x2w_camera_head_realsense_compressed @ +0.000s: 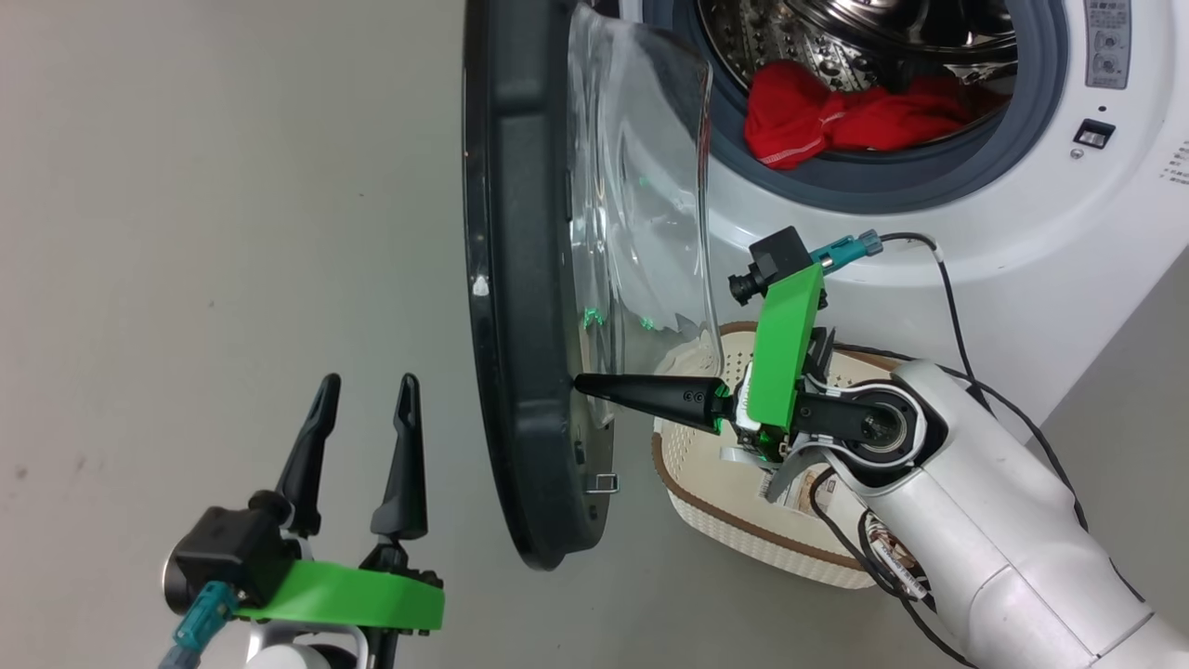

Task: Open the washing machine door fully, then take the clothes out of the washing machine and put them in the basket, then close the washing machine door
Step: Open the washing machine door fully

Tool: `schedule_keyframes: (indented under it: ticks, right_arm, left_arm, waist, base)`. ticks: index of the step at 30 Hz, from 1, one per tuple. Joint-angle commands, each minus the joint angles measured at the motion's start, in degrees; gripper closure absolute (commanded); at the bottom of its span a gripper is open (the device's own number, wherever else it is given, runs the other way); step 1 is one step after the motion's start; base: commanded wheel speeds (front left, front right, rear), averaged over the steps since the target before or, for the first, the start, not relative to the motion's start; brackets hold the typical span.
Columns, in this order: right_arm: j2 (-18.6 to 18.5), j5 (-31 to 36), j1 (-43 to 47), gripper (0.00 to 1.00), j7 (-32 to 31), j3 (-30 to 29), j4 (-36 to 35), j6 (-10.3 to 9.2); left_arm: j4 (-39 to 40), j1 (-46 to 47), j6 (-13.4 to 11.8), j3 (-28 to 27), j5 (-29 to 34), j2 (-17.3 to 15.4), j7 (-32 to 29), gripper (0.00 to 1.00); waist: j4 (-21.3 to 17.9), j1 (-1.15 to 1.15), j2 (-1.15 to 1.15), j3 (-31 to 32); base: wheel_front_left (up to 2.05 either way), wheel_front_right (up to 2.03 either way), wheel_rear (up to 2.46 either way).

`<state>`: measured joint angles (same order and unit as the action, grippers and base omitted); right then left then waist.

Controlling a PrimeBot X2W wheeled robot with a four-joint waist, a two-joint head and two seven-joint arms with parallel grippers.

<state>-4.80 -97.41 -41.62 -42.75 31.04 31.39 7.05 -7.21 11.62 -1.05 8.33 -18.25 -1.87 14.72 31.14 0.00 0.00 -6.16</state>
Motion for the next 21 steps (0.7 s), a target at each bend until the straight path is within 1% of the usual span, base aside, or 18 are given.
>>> schedule_keyframes:
  ticks: [1,3,4,5,6,10,15,21]
  right_arm:
    - [1.9,-0.4,-1.4,1.0,0.5,0.5,-1.3,0.44]
    - [1.7,0.8,-1.4,1.0,1.7,0.4,-0.9,0.44]
    - [1.4,1.9,-1.2,0.8,2.6,0.4,-0.8,0.44]
    - [1.2,2.6,-1.0,0.28,3.4,0.4,-0.8,0.44]
    - [0.9,3.3,-0.6,0.0,4.1,0.2,-0.9,0.44]
    - [-1.1,6.8,1.3,0.0,8.3,-0.1,-3.0,0.44]
    - [-4.5,12.3,5.4,0.0,15.4,0.4,-7.8,0.44]
    - [-9.6,22.5,10.8,0.0,29.4,2.6,-12.0,0.44]
  left_arm:
    - [1.6,-0.1,-0.3,-2.2,-0.3,-1.0,0.3,0.0]
    - [1.4,-0.2,-0.2,-2.2,-0.2,-1.0,0.3,0.0]
    - [1.2,-0.3,-0.1,-2.2,0.0,-1.0,0.3,0.0]
    - [1.0,-0.4,0.0,-2.3,0.1,-1.0,0.3,0.0]
    - [0.9,-0.4,0.1,-2.3,0.2,-1.0,0.3,0.0]
    - [0.2,-0.7,0.5,-2.6,0.8,-1.0,0.3,0.0]
    - [-0.8,-0.9,1.3,-2.8,1.6,-1.0,0.3,0.0]
    - [-1.9,-1.0,2.3,-3.2,2.9,-1.0,0.3,0.0]
  waist:
    - [-0.1,0.0,0.0,0.1]
    - [-0.2,0.0,0.0,0.5]
    - [-0.3,0.0,0.0,0.6]
    - [-0.3,0.0,0.0,0.8]
    - [-0.4,0.0,0.0,1.0]
    - [-0.7,0.0,0.0,1.7]
    - [-1.0,0.0,0.0,2.6]
    - [-1.3,0.0,0.0,3.8]
  base:
    - [0.0,0.0,0.0]
    - [0.0,0.0,0.0]
    - [0.0,0.0,0.0]
    - [0.0,0.0,0.0]
    - [0.0,0.0,0.0]
    - [0.0,0.0,0.0]
    - [0.0,0.0,0.0]
    - [0.0,0.0,0.0]
